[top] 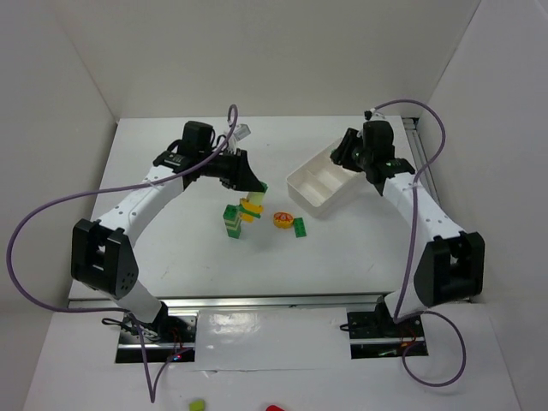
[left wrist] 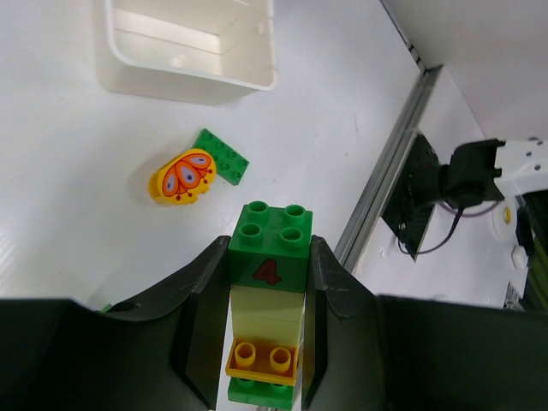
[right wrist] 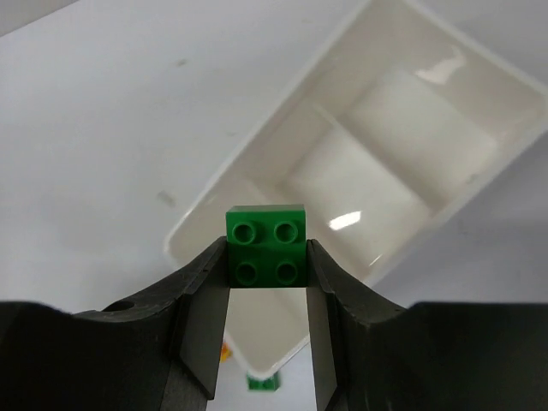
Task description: Sort the legos into containers by color
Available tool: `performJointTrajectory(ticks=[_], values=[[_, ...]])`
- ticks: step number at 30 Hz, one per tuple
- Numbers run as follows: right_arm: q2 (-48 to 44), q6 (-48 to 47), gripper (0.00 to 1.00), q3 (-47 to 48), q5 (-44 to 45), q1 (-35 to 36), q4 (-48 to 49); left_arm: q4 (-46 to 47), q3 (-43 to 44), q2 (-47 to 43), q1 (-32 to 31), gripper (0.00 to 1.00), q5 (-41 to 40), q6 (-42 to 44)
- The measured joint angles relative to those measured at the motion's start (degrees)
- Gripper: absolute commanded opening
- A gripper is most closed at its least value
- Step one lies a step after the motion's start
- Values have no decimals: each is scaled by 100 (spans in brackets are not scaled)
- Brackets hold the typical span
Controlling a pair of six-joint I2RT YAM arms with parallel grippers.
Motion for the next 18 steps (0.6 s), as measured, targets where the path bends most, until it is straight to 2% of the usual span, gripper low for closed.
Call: performJointTrajectory(ticks=[6, 9, 18], values=[[1276, 31, 27, 315, 914, -201, 227, -35, 50, 0, 35, 0, -514, -273], [1786, 9, 32, 555, 1172, -223, 267, -37, 140, 0, 59, 0, -597, -326], [2247, -31, 28, 1086, 1434, -310, 376, -28, 247, -2, 90, 0, -673, -428]])
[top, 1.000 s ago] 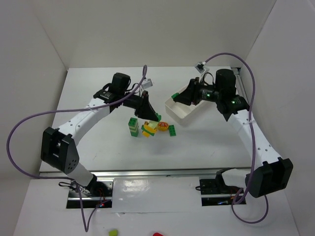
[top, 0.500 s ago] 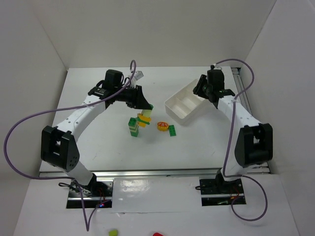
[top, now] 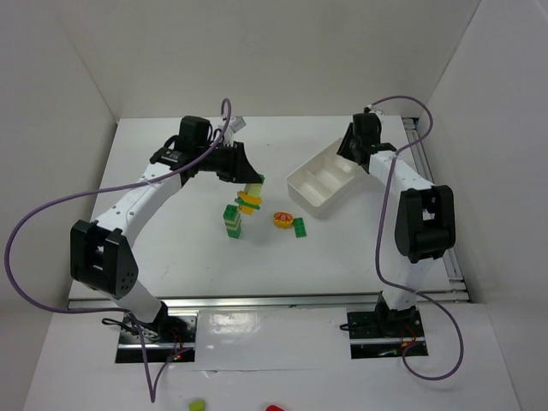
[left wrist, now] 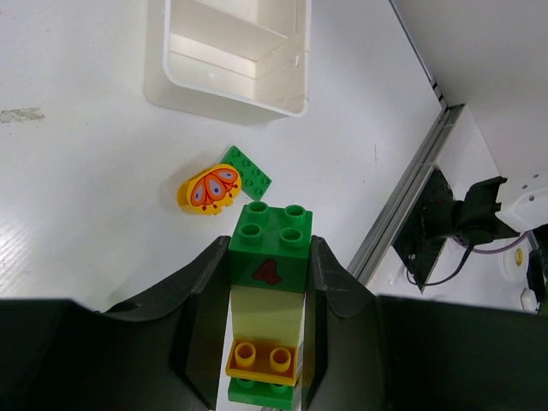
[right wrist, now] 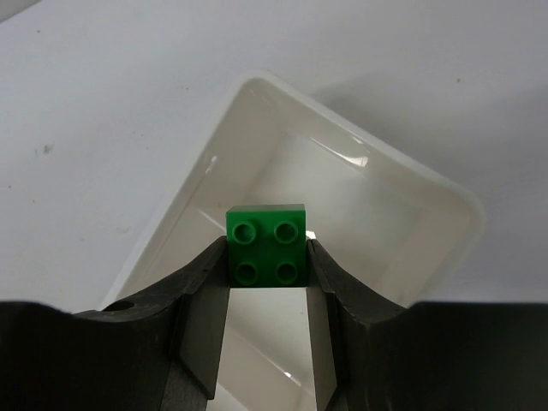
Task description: Sort the legos into containers by color
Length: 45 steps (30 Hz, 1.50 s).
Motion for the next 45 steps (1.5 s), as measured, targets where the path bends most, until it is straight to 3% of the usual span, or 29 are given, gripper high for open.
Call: performJointTrajectory(ticks=[14, 21, 24, 27, 31, 32, 35, 39, 42, 45], values=[[-378, -356, 30, -455, -745, 879, -15, -146, 98, -164, 175, 0, -433, 11], [-367, -457, 55, -476, -1014, 1176, -190, -234, 118, -186, 208, 0, -535, 7], [-367, -496, 57, -472, -1016, 1241, -291, -321, 258, -188, 208, 0, -610, 0], [-367, -529, 67, -461, -1005, 1318, -446, -393, 535, -188, 214, 0, -662, -4], [-382, -557, 65, -431, -988, 1366, -693, -409, 962, -181, 251, 0, -669, -44], [-417, -555, 53, -431, -968, 1375, -734, -404, 1056, -164, 254, 0, -669, -63], [-828, -509, 41, -557, -815, 1419, -774, -387, 1237, -116, 267, 0, -669, -133], [-2087, -424, 41, -1104, -645, 1578, -745, -435, 1248, -94, 282, 0, -708, -142], [-2776, -323, 65, -1475, -356, 2041, -704, -442, 1239, -74, 319, 0, -737, -151], [-2940, -181, 74, -2024, -254, 2688, -723, -439, 1191, -74, 400, 0, -782, -153]])
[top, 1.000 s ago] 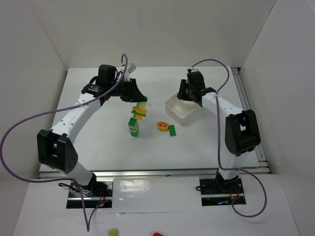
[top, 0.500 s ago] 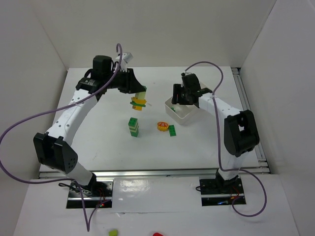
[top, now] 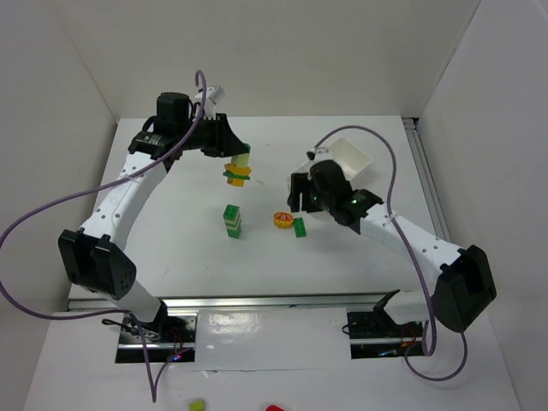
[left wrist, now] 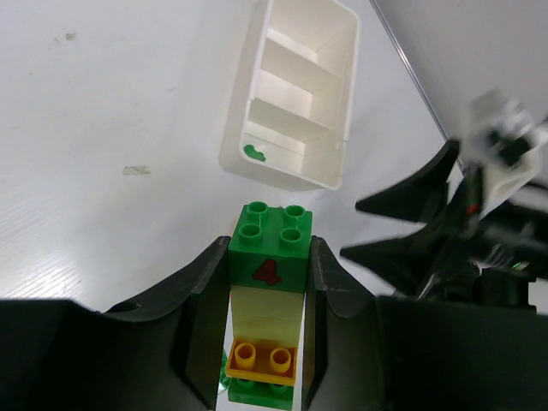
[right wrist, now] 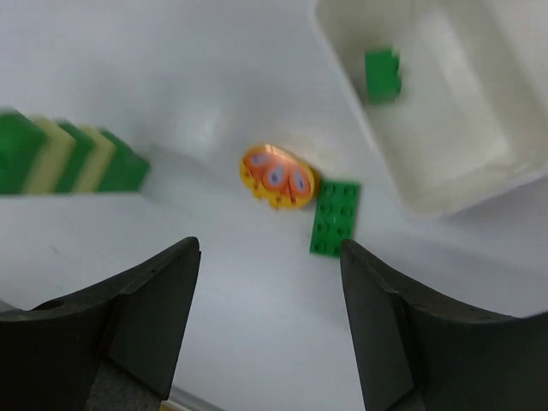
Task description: Sort the legos into containers by color
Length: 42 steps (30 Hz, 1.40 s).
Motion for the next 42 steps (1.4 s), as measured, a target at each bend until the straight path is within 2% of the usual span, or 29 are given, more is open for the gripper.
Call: performJointTrajectory(ticks=[5, 13, 16, 21, 24, 25, 26, 30, 38, 42], values=[[533, 245, 72, -710, 20, 455, -168, -37, -70, 0, 103, 0, -76, -7], [1578, 378, 71, -612, 275, 514, -90, -42, -330, -57, 111, 0, -339, -138], [1967, 367, 60, -476, 437, 525, -70, -37, -330, -68, 127, 0, -400, -140], [2291, 356, 55, -319, 656, 531, -70, -33, -330, -105, 181, 0, -420, -140], [2352, 332, 43, -249, 730, 535, -63, -33, -330, -105, 192, 0, -426, -140], [2356, 326, 41, -245, 730, 535, -59, -33, -330, -105, 210, 0, -426, -142], [2354, 310, 32, -245, 728, 535, -59, -33, -330, -105, 225, 0, -426, -140], [2105, 267, 22, -243, 723, 577, -116, -33, -330, -107, 302, 0, -426, -140], [525, 249, 22, 144, 857, 612, -195, -33, -328, -107, 450, 0, -376, -149], [660, 203, 22, 717, 944, 238, -192, -37, -264, -111, 452, 0, -365, -155]])
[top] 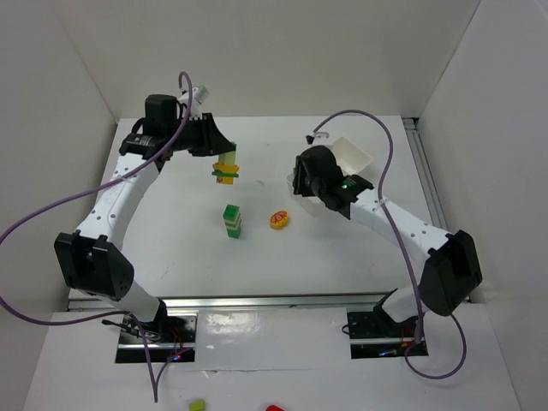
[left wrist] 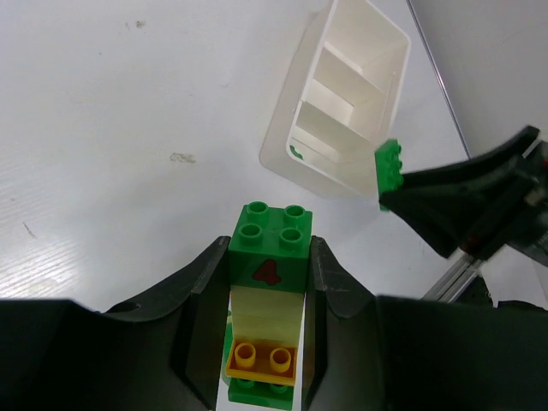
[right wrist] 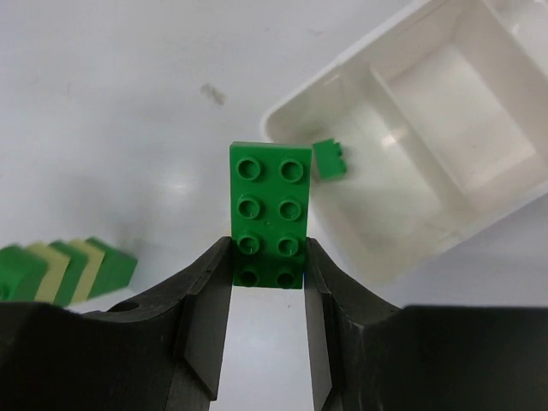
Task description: Sort the legos into containers by color
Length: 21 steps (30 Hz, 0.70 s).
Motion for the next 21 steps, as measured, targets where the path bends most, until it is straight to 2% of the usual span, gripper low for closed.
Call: performJointTrajectory(ticks=[8, 9, 10, 14, 21], values=[[1023, -282, 26, 317, 72, -614, 20, -7, 114, -26, 2, 0, 28, -9], [1115, -317, 29, 323, 55, -682, 24, -13, 114, -31, 9, 0, 31, -9], [1180, -341, 41, 339, 28, -739, 17, -22, 114, -37, 15, 0, 28, -9], [1331, -393, 61, 472, -83, -901, 0, -48, 114, -55, 37, 0, 28, -9], [1259, -450, 63, 566, -111, -868, -20, -52, 114, -55, 37, 0, 33, -7]])
